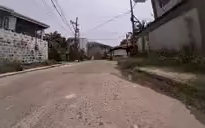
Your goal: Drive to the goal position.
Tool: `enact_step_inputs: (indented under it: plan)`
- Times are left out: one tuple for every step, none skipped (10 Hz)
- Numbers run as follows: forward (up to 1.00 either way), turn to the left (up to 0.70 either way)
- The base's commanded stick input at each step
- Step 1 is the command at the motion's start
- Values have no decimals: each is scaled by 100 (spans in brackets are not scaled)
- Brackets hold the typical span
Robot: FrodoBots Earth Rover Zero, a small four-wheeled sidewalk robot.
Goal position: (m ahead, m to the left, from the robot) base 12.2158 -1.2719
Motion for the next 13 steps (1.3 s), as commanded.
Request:
enact_step_inputs:
  plan:
    - [70, 0]
    - [70, 0]
    - [70, 0]
    - [70, 0]
    - [70, 0]
    - [70, 0]
    - [70, 0]
    - [70, 0]
    - [70, 0]
    - [70, 0]
    - [70, 0]
    - [70, 0]
    - [70, 0]
